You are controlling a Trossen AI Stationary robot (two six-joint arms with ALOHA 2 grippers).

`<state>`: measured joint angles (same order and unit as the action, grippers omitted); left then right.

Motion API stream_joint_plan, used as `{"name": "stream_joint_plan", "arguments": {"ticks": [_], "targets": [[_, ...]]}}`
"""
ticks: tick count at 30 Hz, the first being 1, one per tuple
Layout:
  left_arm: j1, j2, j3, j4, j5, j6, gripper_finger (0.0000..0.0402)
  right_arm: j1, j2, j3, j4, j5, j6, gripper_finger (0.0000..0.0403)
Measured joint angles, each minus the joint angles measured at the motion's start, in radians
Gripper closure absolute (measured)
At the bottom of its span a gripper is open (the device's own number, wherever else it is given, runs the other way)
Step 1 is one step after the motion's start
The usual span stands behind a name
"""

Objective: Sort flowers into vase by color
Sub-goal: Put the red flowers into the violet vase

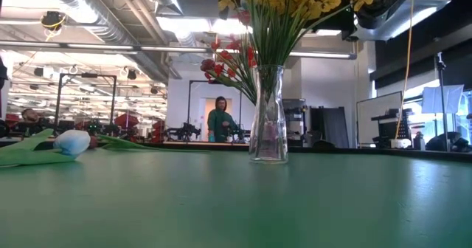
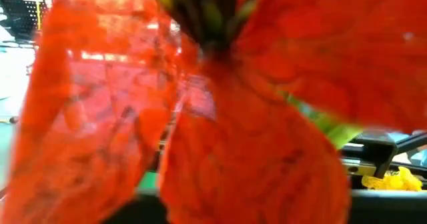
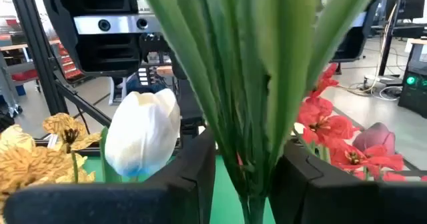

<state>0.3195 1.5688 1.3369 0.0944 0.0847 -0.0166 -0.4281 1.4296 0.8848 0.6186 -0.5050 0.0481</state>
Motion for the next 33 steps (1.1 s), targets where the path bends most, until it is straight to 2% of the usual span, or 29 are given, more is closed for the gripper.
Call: {"name": "stream_joint_plan", "arguments": {"ticks": [8, 18, 33], "targets": [[0.000, 0.000, 0.000, -0.006, -0.003, 0.011, 0.0401, 0.000, -0.008, 0.000, -0.009, -0.004, 0.001, 0.0292], [0.000, 0.000, 0.000, -0.009, -0.013, 0.020, 0.0401, 0.000, -0.055, 0.001, -0.146, -0.002, -0.032, 0.0292], [0.000, 0.000, 0.000, -0.037, -0.020, 0.021, 0.0401, 0.000, -0.060, 0.001, -0.179, 0.022, -0.035, 0.0292]]}}
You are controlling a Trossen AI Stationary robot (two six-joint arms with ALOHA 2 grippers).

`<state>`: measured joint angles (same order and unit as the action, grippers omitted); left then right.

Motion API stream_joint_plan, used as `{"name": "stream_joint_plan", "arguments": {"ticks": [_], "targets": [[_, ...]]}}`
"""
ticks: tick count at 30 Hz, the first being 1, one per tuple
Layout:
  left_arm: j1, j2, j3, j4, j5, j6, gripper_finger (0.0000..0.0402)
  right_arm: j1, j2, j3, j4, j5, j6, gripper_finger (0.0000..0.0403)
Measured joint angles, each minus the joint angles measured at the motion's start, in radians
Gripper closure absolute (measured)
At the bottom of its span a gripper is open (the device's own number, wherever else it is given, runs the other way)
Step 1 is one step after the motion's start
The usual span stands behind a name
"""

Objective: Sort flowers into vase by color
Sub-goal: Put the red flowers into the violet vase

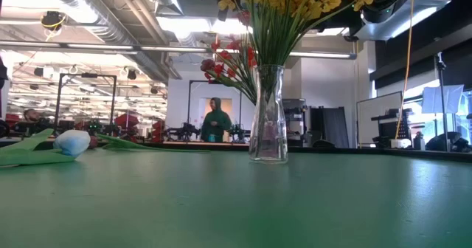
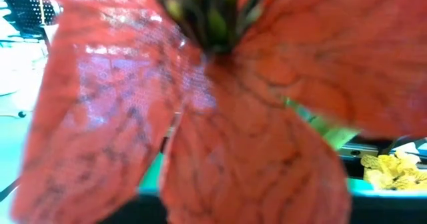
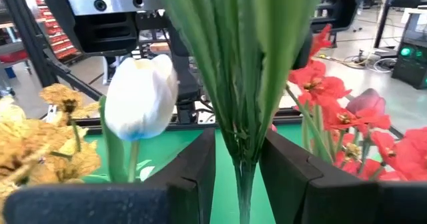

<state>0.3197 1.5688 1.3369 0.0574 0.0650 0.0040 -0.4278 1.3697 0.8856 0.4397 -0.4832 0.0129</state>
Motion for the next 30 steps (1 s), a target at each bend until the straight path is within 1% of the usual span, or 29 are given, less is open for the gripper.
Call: {"name": "stream_joint_plan", "arguments": {"ticks": [3, 5, 11, 13, 16, 18, 21, 26, 30], "targets": [[0.001, 0.000, 0.000, -0.001, -0.003, 0.000, 0.0401, 0.000, 0.000, 0.000, 0.004, 0.011, -0.007, 0.0295], [0.001, 0.000, 0.000, -0.002, -0.002, 0.000, 0.0401, 0.000, 0.000, 0.000, 0.004, 0.012, -0.018, 0.0308], [0.001, 0.000, 0.000, -0.003, 0.005, 0.000, 0.0401, 0.002, 0.000, 0.000, -0.001, 0.017, -0.052, 0.0386], [0.001, 0.000, 0.000, -0.004, 0.004, 0.000, 0.0401, 0.002, 0.000, 0.000, -0.004, 0.026, -0.058, 0.0388], [0.001, 0.000, 0.000, -0.003, -0.005, -0.014, 0.0394, 0.002, -0.001, 0.000, -0.005, 0.047, -0.060, 0.0374], [0.001, -0.006, 0.000, -0.015, -0.008, -0.032, 0.0377, 0.002, -0.007, -0.001, -0.013, 0.054, -0.060, 0.0375], [0.000, -0.025, 0.000, -0.039, -0.009, -0.023, 0.0341, 0.003, -0.022, -0.001, -0.016, 0.066, -0.065, 0.0390], [-0.007, -0.075, 0.000, -0.084, -0.022, -0.016, 0.0277, 0.003, -0.073, -0.001, -0.021, 0.101, -0.071, 0.0386], [-0.010, -0.130, 0.000, -0.123, -0.041, 0.007, 0.0245, 0.001, -0.127, -0.001, -0.035, 0.130, -0.078, 0.0390]]}}
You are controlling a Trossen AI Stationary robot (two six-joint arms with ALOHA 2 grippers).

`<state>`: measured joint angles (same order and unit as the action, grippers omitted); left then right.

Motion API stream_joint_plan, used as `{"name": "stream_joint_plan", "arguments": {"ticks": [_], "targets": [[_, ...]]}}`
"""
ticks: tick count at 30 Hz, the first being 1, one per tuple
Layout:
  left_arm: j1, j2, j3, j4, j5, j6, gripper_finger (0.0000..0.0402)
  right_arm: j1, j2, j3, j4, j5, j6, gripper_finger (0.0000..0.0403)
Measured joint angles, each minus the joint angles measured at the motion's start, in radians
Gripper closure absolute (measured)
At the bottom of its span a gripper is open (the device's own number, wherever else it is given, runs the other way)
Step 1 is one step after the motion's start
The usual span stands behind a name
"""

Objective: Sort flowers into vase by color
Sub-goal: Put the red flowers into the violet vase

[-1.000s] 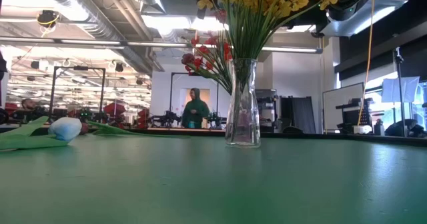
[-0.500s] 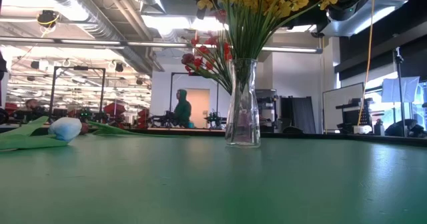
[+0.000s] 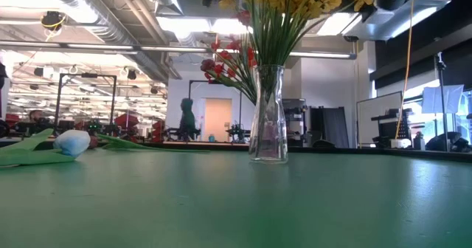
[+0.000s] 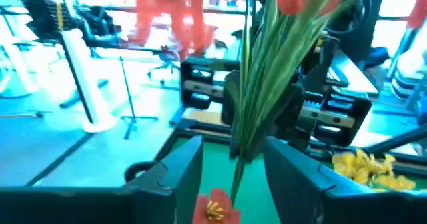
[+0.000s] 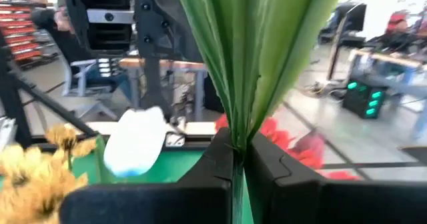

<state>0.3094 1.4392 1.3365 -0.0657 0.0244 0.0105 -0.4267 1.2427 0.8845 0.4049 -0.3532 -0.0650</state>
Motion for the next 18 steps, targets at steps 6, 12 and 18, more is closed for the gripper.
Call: {"name": "stream_joint_plan", "arguments": {"ticks": [6, 12, 18], "targets": [[-0.026, -0.086, 0.000, -0.088, -0.116, 0.035, 0.0235, -0.001, -0.087, 0.000, -0.095, 0.115, -0.051, 0.0390], [-0.038, -0.172, 0.000, -0.213, -0.173, 0.047, 0.0235, -0.046, -0.131, -0.101, -0.034, 0.149, -0.046, 0.0390], [-0.031, -0.224, 0.001, -0.284, -0.181, 0.047, 0.0234, -0.128, -0.118, -0.263, 0.233, 0.113, 0.044, 0.0390]]}}
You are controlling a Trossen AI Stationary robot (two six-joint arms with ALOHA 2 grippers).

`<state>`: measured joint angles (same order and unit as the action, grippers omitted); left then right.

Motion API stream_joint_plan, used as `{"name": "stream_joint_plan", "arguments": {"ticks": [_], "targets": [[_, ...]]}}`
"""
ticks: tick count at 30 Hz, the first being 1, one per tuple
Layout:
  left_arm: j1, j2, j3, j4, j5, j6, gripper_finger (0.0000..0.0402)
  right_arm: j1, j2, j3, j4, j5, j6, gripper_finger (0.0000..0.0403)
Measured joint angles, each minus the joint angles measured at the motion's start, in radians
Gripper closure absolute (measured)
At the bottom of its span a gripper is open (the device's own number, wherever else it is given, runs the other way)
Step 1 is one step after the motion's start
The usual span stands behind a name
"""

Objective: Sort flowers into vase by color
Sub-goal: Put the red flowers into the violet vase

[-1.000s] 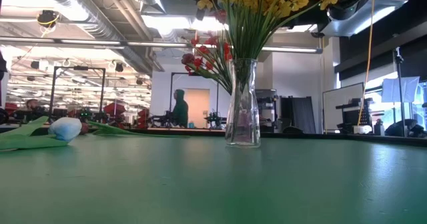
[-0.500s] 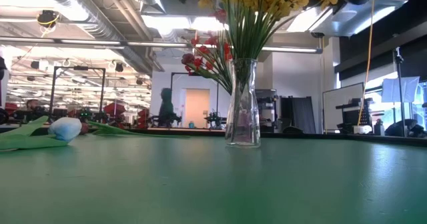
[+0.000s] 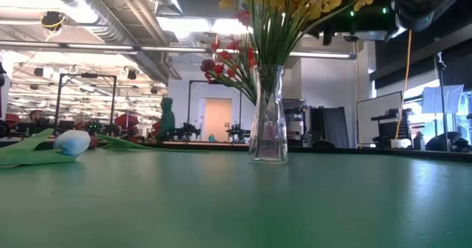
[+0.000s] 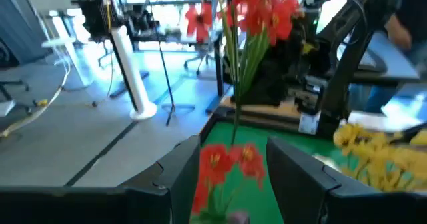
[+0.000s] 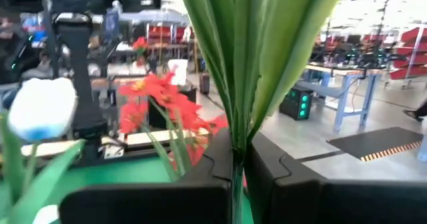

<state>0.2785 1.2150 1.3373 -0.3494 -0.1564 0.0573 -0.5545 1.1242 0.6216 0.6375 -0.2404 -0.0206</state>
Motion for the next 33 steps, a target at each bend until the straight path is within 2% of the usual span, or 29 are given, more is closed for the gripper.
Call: {"name": "stream_joint_plan", "arguments": {"ticks": [5, 10, 15, 24, 33], "targets": [[0.015, -0.003, -0.015, -0.083, -0.001, -0.033, 0.0234, -0.031, 0.062, -0.096, 0.178, -0.016, 0.061, 0.0389], [-0.014, -0.032, -0.140, 0.053, -0.011, -0.023, 0.0237, -0.028, 0.158, -0.112, 0.243, -0.041, 0.074, 0.0390], [-0.019, -0.126, -0.256, 0.169, -0.067, -0.007, 0.0255, -0.029, 0.234, -0.112, 0.283, -0.045, 0.080, 0.0387], [0.043, -0.274, -0.464, 0.248, -0.069, -0.109, 0.0281, -0.029, 0.304, -0.111, 0.330, -0.059, 0.088, 0.0386], [0.047, -0.293, -0.554, 0.301, -0.062, -0.160, 0.0292, -0.029, 0.412, -0.111, 0.444, -0.056, 0.128, 0.0386]]}}
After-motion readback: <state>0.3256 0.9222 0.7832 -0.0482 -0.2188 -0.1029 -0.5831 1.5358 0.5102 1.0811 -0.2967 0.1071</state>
